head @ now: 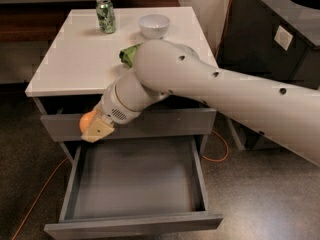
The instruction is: Place orange into middle drawer
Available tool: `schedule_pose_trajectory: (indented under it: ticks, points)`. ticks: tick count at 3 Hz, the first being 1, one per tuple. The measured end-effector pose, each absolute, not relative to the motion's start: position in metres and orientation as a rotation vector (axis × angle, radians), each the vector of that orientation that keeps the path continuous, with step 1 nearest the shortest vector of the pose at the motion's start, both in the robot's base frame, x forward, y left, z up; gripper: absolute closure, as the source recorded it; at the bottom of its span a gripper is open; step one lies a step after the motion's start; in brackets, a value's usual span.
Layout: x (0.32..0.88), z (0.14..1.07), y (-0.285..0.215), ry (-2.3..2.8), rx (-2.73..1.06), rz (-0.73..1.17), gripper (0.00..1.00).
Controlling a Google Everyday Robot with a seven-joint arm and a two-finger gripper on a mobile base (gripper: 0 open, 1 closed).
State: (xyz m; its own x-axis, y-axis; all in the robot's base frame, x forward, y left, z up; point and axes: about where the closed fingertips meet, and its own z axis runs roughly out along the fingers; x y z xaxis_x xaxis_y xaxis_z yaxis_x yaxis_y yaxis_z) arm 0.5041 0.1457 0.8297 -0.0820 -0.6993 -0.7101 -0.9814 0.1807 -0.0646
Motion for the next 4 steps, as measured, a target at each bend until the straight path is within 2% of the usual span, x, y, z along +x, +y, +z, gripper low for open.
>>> schedule_pose_trajectory:
  ticks: [1, 2, 4]
  points:
    - [0.506, 0.78, 0.131, 1.937, -1.626, 0.475, 1.0]
    - [0.506, 0.78, 0.131, 1.936, -1.626, 0.475, 1.0]
    - [0.507, 0.7, 0.078, 2.095, -1.61, 0.421, 1.0]
